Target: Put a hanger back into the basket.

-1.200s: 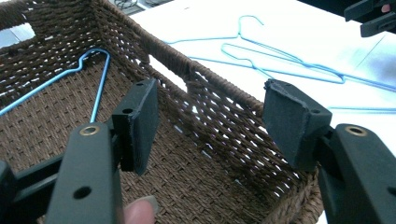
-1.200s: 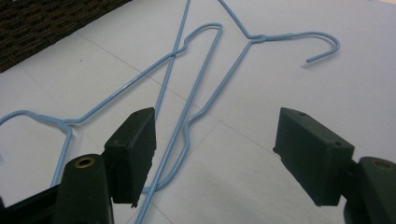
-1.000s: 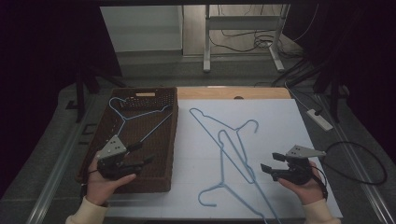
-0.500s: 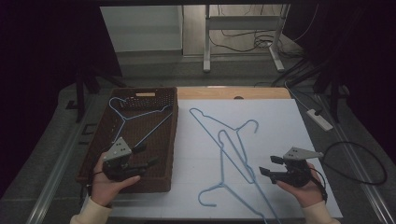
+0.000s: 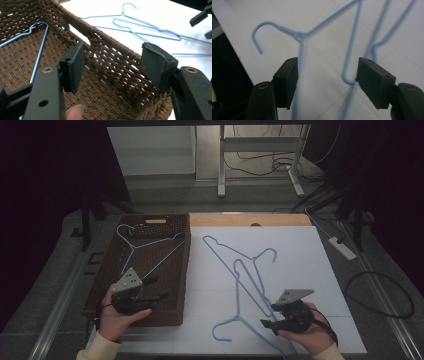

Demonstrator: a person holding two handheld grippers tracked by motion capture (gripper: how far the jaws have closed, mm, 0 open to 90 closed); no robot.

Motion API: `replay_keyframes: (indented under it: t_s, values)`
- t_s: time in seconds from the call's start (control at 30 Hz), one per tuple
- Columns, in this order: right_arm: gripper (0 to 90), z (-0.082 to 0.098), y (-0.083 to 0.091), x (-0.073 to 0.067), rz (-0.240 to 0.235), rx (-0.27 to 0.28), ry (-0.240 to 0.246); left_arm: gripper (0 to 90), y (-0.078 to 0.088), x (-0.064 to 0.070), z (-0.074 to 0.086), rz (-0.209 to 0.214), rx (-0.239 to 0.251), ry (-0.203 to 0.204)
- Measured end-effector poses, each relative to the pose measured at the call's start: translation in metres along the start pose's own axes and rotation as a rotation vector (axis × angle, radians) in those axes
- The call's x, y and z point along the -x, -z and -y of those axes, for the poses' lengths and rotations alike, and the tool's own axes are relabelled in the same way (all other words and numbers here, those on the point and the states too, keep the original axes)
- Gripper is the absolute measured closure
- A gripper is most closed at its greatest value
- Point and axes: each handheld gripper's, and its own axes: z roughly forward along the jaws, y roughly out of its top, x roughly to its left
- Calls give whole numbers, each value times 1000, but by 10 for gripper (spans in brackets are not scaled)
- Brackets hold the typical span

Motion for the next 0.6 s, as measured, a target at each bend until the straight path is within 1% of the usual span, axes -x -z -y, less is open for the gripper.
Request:
replay_keyframes:
  t_s: [0.17,0.27,0.33,0.37,0.43,0.53,0.6]
  values:
    - [334,-1,-12,-8,-20,-79,12,369,-3,1,0,4,-7,-4]
    - [333,-2,-19,-11,-12,-124,22,368,-4,2,0,4,-11,-6]
    - [347,-2,-23,-14,-11,-149,30,368,-4,2,0,4,-11,-7]
    - [352,-3,-26,-16,-7,-162,41,368,-4,2,0,5,-10,-7]
    - [358,-4,-27,-18,-3,-170,43,367,-4,2,0,4,-10,-8]
    - [373,-6,-32,-24,3,-198,61,367,-4,2,0,4,-11,-9]
    - [382,-7,-35,-26,7,-216,65,366,-4,2,0,4,-9,-8]
